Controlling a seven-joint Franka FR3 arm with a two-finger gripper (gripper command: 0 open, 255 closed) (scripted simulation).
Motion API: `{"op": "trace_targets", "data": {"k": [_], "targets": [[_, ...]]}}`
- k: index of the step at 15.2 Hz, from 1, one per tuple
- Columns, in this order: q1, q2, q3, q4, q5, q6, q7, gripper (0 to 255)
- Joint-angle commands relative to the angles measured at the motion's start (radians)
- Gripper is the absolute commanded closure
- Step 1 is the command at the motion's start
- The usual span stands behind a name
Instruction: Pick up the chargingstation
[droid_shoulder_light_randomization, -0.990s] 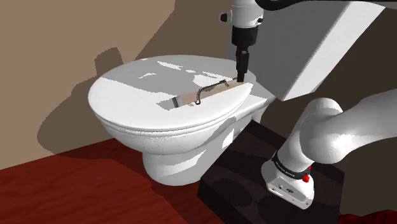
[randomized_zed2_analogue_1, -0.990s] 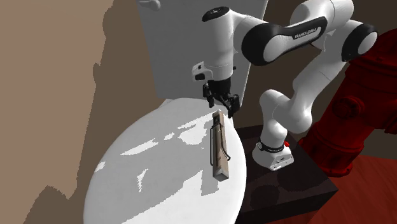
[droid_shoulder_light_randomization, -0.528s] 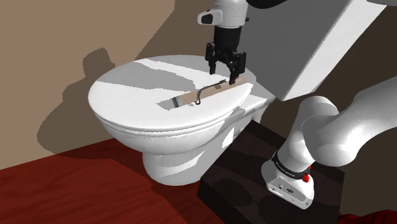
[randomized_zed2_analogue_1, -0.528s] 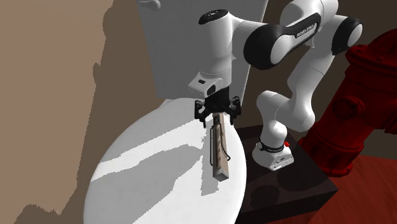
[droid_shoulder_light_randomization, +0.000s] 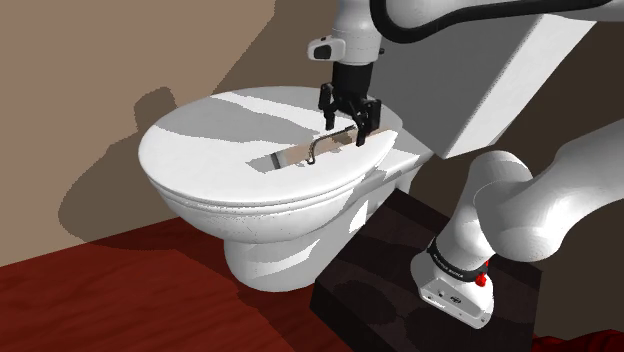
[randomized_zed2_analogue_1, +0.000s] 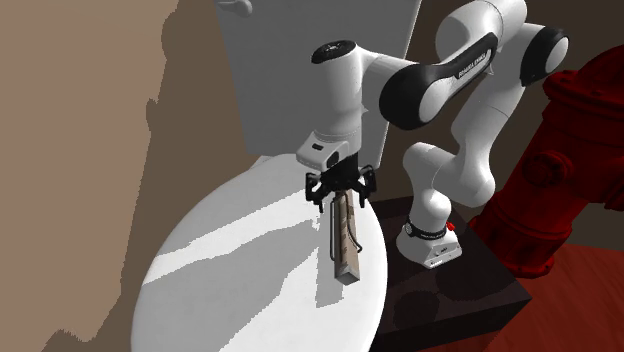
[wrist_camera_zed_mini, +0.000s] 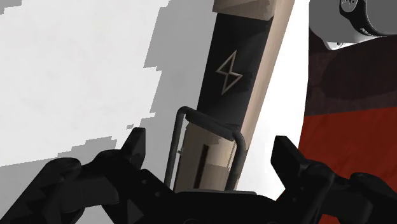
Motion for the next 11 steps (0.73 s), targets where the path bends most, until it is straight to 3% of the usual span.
{"op": "trace_targets", "data": {"k": [1, 11], "targets": [[0.000, -0.001, 0.000, -0.006, 0.000, 0.005, 0.000, 255], [0.000, -0.002, 0.000, 0.006, 0.000, -0.007, 0.000, 255]]}}
